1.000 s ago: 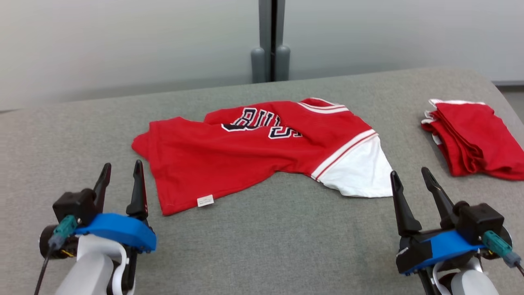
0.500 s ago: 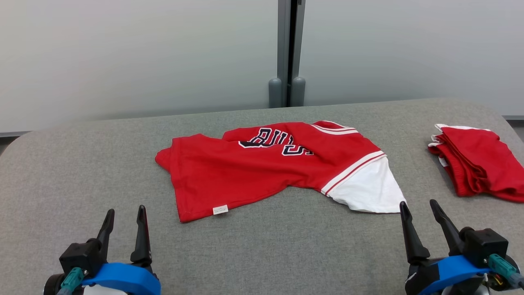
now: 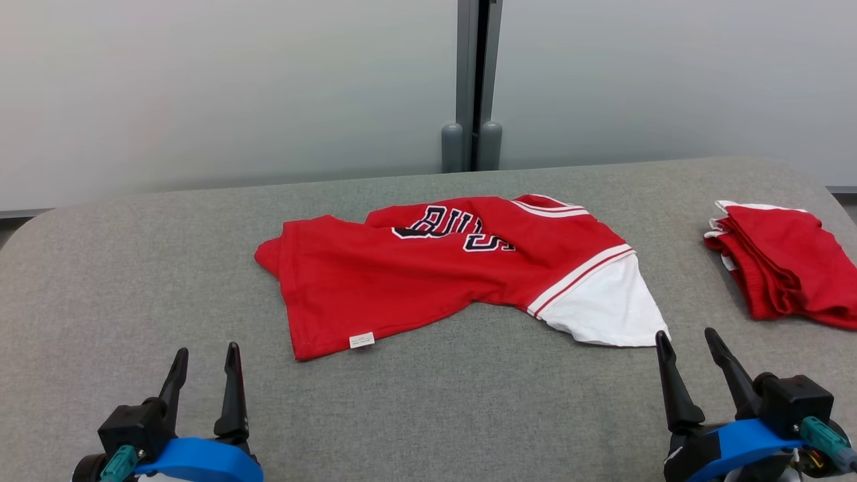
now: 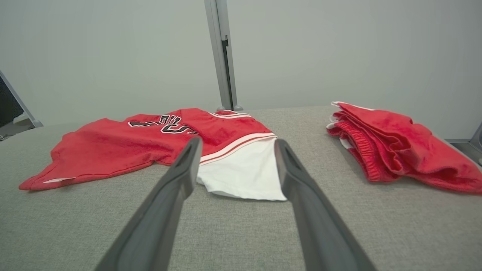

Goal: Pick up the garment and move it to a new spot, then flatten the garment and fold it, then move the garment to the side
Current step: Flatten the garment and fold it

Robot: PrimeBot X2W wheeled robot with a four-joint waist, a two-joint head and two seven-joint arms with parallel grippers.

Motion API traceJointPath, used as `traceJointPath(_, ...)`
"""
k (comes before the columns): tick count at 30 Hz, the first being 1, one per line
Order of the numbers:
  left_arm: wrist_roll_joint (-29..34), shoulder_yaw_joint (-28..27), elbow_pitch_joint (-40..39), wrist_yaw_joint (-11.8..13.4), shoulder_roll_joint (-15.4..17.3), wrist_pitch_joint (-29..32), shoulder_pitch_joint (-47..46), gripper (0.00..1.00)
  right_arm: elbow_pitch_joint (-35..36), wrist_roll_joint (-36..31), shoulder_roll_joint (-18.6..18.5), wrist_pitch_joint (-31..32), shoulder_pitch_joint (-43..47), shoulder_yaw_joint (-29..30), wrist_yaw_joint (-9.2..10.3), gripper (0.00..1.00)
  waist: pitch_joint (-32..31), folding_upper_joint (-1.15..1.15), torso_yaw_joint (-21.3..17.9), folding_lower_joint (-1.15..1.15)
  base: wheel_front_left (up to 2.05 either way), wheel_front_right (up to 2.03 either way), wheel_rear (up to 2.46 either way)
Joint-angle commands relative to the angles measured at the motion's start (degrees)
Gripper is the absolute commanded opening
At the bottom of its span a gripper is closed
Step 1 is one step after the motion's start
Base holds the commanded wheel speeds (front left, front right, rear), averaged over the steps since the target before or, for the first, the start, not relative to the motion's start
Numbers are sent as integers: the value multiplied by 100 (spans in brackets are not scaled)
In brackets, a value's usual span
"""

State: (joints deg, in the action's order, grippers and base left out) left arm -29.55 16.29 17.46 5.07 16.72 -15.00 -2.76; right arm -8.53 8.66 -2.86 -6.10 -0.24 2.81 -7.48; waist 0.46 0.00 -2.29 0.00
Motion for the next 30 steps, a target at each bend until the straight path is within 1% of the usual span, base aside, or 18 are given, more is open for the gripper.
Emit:
traceJointPath(1,52,-2,2,-6,-9,-24,-45,100,-2,-9,-6,9,29,3,-3,100,20,0,-4,0,0,0,0)
traceJointPath(4,63,52,37,-66,-28,-19,-157,100,-2,-76,-6,51,-111,2,-3,100,90,0,-3,0,0,0,0)
traceJointPath(8,94,253,193,-205,-81,186,-390,100,2,-181,-7,235,-371,189,-3,100,233,0,9,0,0,0,0)
traceJointPath(12,139,476,553,-349,-171,520,-821,100,-157,-391,-7,793,-762,417,-3,100,492,0,2,0,0,0,0)
traceJointPath(14,143,581,829,-371,-229,723,-1047,100,-308,-498,-6,1003,-997,503,-3,100,633,0,-5,0,0,0,0)
traceJointPath(19,126,664,1497,-307,-423,1105,-1611,100,-912,-670,-7,1505,-1593,657,-3,100,991,0,-57,0,0,0,0)
traceJointPath(23,98,595,1911,-136,-545,1198,-1923,100,-1469,-815,-5,1657,-2008,719,-3,100,1246,0,-98,0,0,0,0)
traceJointPath(26,123,632,2185,-84,-588,1277,-2096,100,-1863,-851,-7,1725,-2254,740,-3,100,1380,0,-112,0,0,0,0)
traceJointPath(28,76,658,2382,-113,-620,1388,-2141,100,-2098,-802,-6,1747,-2361,720,-2,100,1430,0,-113,0,0,0,0)
traceJointPath(29,53,665,2465,-140,-638,1417,-2146,87,-2191,-778,-7,1734,-2405,710,-3,100,1446,0,-114,0,0,0,0)
traceJointPath(30,27,679,2537,-163,-659,1452,-2142,47,-2292,-768,-8,1742,-2435,713,-2,100,1461,0,-114,0,0,0,0)
